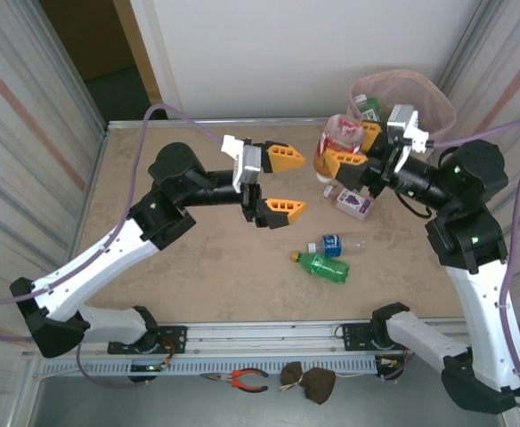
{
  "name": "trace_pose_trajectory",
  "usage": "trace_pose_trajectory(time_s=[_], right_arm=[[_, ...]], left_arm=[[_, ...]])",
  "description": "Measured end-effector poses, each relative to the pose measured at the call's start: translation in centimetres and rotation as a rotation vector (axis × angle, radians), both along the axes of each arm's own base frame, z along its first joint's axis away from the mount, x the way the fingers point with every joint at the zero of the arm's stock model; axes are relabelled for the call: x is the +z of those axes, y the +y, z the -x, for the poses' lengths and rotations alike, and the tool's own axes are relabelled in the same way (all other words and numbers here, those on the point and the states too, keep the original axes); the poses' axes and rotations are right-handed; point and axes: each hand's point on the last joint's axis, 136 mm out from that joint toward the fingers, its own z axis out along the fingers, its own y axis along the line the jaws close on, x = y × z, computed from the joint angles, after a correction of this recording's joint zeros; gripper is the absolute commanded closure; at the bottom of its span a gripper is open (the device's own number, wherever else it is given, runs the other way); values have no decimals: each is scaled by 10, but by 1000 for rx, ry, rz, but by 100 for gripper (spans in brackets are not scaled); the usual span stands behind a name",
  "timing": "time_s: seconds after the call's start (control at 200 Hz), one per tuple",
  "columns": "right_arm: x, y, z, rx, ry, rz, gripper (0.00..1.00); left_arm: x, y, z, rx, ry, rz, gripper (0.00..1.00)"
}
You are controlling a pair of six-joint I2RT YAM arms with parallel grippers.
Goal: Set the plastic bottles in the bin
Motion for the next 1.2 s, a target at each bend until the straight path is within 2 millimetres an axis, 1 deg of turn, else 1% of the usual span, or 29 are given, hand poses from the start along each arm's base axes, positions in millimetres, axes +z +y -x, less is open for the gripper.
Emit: trace_pose_trajectory(time_s=[0.105,0.21,0.291,0.386,0.476,0.566,0.676,0.721,0.827,0.902,0.982,1.087,1.197], right_arm=[[-5,-26,-41,-141,42,7,49],[-14,-59,-87,-279,108,7,50],[-27,-89,-124,-385,184,-12,48],[-41,-126,-164,-525,270,-51,50],[-56,-157,-193,-648,331,-82,51],[-71,-187,-220,-760,392,-120,56],[-89,-215,-250,-862,418,-122,53],[-96,-221,-261,-883,406,-95,53],[-110,-229,-281,-900,355,-11,52],[-115,-232,-294,-890,294,54,52],[-121,-236,-308,-871,231,123,52],[-139,-237,-328,-828,178,205,52],[-159,-233,-352,-772,141,274,51]], left_arm=[[-2,8,3,23,-2,-3,17],[-3,13,4,42,-1,-2,17],[-7,16,3,57,4,-6,17],[-12,18,2,72,11,-15,17],[-17,19,0,90,12,-23,17],[-19,20,-2,107,13,-26,17],[-21,21,-3,118,16,-28,17],[-22,21,-4,121,18,-30,18],[-23,21,-5,128,21,-30,18],[-25,21,-7,133,25,-33,18],[-33,20,-9,139,38,-44,19],[-44,18,-13,154,56,-62,19],[-47,18,-18,176,65,-66,19]])
